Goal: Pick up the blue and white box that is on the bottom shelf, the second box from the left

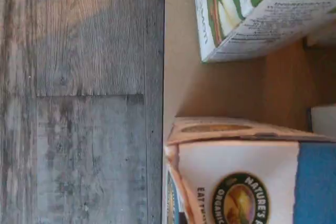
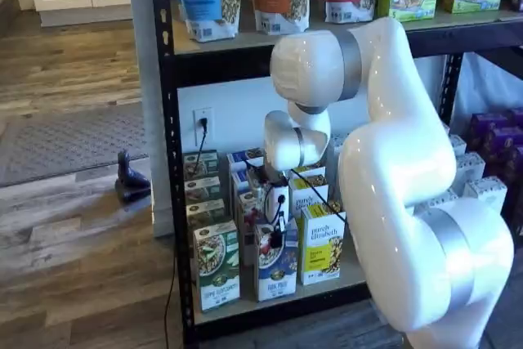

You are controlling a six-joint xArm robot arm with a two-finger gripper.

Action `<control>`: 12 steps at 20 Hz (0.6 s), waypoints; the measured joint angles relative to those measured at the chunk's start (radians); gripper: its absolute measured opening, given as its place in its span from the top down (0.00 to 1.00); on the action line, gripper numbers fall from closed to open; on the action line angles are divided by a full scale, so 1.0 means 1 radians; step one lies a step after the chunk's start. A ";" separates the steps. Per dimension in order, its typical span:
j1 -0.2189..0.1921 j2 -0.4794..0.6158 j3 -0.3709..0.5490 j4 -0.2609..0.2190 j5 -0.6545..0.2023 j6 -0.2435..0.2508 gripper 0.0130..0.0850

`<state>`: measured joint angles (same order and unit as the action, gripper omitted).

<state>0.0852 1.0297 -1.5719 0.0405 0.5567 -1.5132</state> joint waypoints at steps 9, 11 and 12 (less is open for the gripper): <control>0.011 -0.072 0.098 -0.025 -0.030 0.032 0.61; 0.017 -0.110 0.153 -0.046 -0.041 0.055 0.61; 0.019 -0.127 0.178 -0.051 -0.047 0.062 0.61</control>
<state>0.1040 0.9027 -1.3944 -0.0103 0.5101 -1.4515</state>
